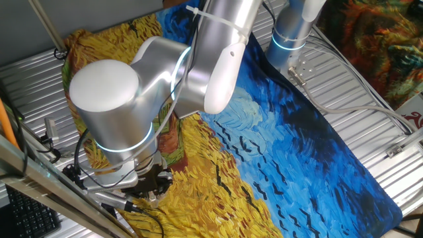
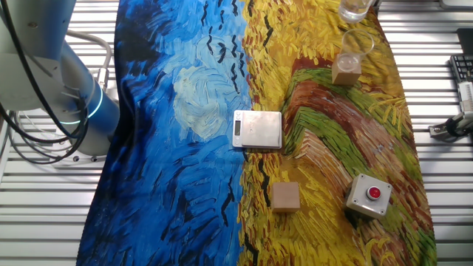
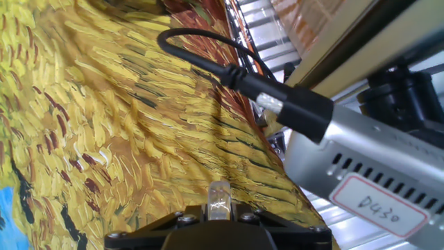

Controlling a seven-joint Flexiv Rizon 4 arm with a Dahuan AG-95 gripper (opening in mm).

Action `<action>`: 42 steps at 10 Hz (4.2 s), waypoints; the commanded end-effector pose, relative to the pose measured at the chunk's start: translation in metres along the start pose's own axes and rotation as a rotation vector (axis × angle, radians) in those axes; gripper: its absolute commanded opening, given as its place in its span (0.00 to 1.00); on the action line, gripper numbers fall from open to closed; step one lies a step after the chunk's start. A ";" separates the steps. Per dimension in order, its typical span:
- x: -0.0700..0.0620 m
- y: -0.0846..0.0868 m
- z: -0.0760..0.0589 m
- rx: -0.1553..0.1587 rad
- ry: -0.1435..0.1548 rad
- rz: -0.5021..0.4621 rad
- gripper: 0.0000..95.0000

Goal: Pour the water from one cup into another empty cup

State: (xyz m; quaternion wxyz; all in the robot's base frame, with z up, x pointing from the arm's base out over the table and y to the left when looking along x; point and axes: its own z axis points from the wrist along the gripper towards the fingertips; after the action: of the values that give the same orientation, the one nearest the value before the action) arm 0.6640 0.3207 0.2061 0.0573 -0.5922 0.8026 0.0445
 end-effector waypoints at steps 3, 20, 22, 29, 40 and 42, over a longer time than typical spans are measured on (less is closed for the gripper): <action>0.000 0.000 0.000 0.001 -0.007 -0.045 0.00; 0.000 0.000 0.001 -0.012 -0.063 -0.101 0.00; 0.001 0.000 0.002 -0.011 -0.064 -0.098 0.00; 0.003 0.000 0.012 -0.015 -0.081 -0.095 0.00; 0.005 0.000 0.012 -0.026 -0.157 -0.124 0.00; 0.005 0.000 0.012 -0.030 -0.167 -0.133 0.00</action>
State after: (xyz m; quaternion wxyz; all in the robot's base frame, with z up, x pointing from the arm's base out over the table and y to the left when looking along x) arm 0.6621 0.3168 0.1927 0.1181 -0.6397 0.7527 0.1015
